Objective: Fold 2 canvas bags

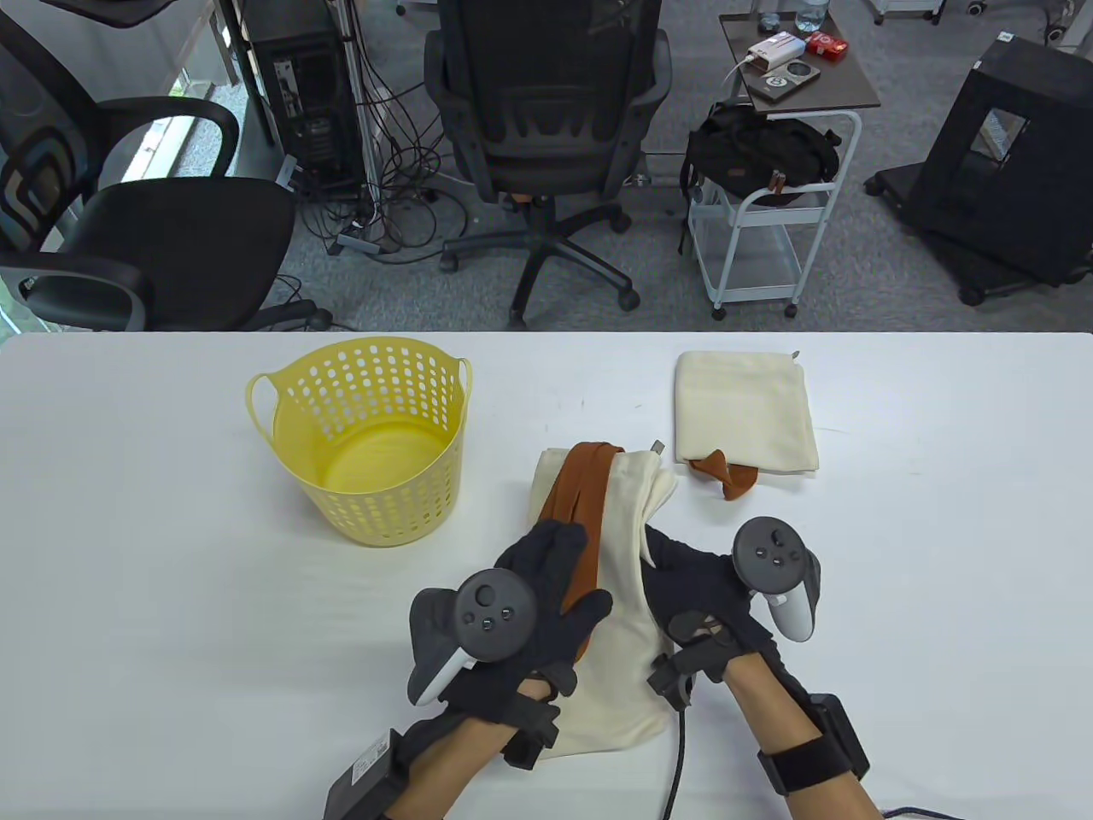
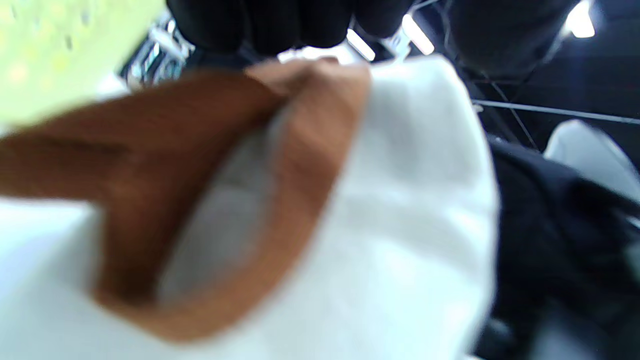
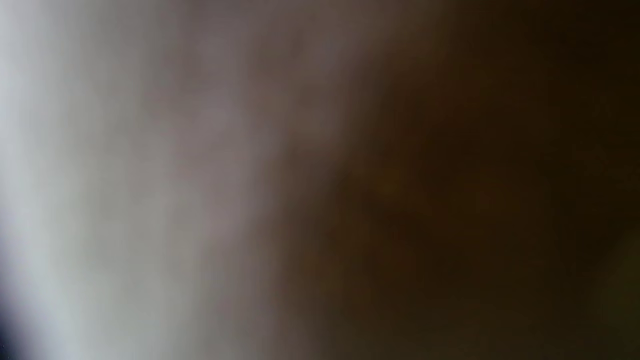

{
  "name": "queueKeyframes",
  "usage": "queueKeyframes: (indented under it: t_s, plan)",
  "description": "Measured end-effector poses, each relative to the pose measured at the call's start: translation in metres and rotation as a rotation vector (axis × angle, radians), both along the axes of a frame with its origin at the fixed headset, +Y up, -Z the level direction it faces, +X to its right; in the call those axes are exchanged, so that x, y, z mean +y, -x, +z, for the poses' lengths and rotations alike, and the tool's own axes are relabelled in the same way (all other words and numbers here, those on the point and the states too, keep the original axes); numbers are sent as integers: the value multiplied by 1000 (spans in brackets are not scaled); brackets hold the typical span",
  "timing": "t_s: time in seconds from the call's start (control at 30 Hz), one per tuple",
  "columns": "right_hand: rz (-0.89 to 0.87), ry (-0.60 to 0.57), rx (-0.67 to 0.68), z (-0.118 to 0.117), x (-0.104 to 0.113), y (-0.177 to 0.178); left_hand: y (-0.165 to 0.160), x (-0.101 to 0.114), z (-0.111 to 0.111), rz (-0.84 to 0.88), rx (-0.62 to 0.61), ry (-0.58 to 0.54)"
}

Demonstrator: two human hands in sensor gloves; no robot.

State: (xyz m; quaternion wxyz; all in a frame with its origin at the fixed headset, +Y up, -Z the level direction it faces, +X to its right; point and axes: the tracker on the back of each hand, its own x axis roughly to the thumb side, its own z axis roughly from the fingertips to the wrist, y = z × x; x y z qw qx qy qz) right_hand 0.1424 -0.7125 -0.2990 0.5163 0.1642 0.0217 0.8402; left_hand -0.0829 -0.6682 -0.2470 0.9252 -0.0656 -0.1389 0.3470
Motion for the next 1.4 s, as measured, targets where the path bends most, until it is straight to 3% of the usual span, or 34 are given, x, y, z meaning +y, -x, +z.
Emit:
queueKeyframes:
  t_s: [0.1,0.33,0.57,0.8,1.07,1.4]
  plan:
    - [61,-85,-30,12,9,13,-1,-18,-7,173,-36,178]
    - [229,-154,-50,23,23,36,6,-31,-19,305,25,231]
    - [110,-18,-13,6,10,16,21,-38,-33,375,48,247]
    - [50,93,-117,-6,4,-21,62,-41,-50,445,134,297]
    - [192,186,-240,-18,-8,-63,111,-49,-61,239,258,323]
    - [431,216,-427,-25,-20,-91,117,-57,-69,-184,332,265]
